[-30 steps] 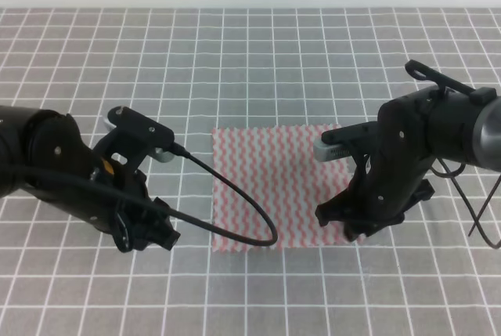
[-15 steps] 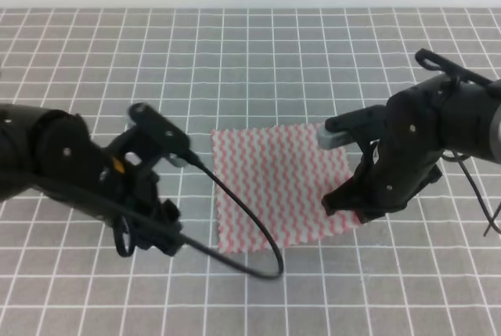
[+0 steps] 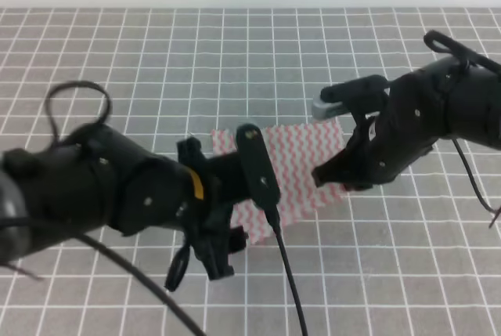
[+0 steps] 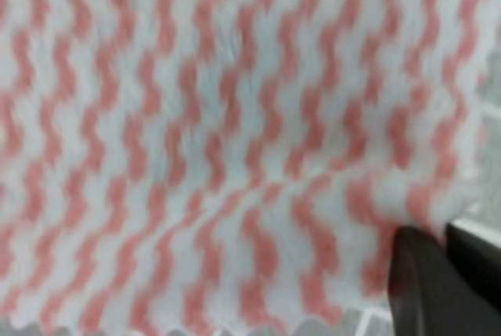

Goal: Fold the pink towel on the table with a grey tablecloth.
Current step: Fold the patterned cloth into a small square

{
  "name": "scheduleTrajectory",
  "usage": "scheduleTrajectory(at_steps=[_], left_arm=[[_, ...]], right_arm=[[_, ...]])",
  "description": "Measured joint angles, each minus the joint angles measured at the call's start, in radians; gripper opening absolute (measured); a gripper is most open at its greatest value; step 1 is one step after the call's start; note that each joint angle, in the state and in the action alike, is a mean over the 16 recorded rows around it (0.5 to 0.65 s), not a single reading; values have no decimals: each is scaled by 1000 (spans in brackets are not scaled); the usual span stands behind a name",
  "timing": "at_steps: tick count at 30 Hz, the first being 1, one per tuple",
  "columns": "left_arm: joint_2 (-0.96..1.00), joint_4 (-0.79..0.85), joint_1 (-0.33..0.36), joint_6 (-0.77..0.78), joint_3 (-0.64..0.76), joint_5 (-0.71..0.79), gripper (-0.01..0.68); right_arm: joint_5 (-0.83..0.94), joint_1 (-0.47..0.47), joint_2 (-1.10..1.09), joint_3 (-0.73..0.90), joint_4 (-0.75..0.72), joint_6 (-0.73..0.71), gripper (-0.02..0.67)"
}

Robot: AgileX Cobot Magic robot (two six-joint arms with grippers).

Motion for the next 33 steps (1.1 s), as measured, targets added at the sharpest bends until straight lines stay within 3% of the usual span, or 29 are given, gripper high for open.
scheduleTrajectory(at_steps=[17,22,33], left_arm=[[145,24,-27,-13,0,-129,448],[175,38,-26,-16,-1,-173,421],[204,71,-23,-55,-7,-210,141]], right_arm=[[-27,0,5,-66,-44,0,-15],[-27,-1,9,-66,-51,0,-15],[-24,-4,14,-66,-76,0,-15]])
